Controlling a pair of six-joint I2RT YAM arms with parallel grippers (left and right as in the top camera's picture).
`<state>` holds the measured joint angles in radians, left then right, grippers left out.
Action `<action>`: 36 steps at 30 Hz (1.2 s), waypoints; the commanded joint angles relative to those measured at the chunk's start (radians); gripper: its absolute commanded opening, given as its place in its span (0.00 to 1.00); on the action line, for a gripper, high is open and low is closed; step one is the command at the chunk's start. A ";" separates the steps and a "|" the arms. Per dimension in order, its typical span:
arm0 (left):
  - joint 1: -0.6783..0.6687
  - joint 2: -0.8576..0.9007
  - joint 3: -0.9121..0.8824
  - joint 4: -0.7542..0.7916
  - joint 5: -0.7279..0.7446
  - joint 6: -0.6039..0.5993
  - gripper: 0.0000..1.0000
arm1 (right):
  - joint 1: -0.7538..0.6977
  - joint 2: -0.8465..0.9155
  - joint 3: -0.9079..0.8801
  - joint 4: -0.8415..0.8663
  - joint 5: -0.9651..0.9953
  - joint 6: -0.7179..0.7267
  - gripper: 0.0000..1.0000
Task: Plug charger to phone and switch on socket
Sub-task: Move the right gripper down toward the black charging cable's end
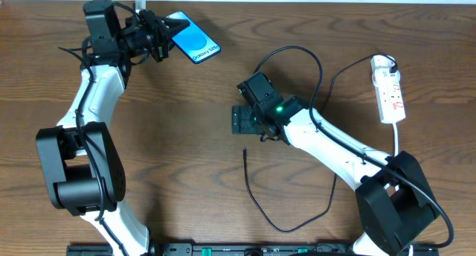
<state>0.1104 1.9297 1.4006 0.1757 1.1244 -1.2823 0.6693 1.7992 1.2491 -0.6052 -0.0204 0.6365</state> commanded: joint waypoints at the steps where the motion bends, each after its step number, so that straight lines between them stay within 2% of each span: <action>1: 0.005 -0.037 0.015 0.005 0.032 0.006 0.07 | 0.002 0.000 0.005 -0.028 0.007 -0.061 0.85; 5: 0.005 -0.037 0.015 0.005 0.032 0.006 0.07 | 0.002 0.000 0.005 -0.089 0.007 -0.130 0.86; 13: 0.005 -0.037 0.015 0.006 0.032 0.006 0.07 | 0.010 0.000 0.005 -0.237 -0.020 -0.129 0.90; 19: 0.005 -0.037 0.015 0.005 0.034 0.006 0.07 | 0.019 0.000 0.005 -0.253 -0.106 -0.129 0.90; 36: 0.005 -0.037 0.015 0.006 0.035 0.006 0.07 | 0.062 0.000 0.005 -0.326 -0.098 -0.129 0.89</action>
<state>0.1104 1.9297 1.4006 0.1757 1.1248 -1.2823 0.7227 1.7992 1.2491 -0.9302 -0.1169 0.5171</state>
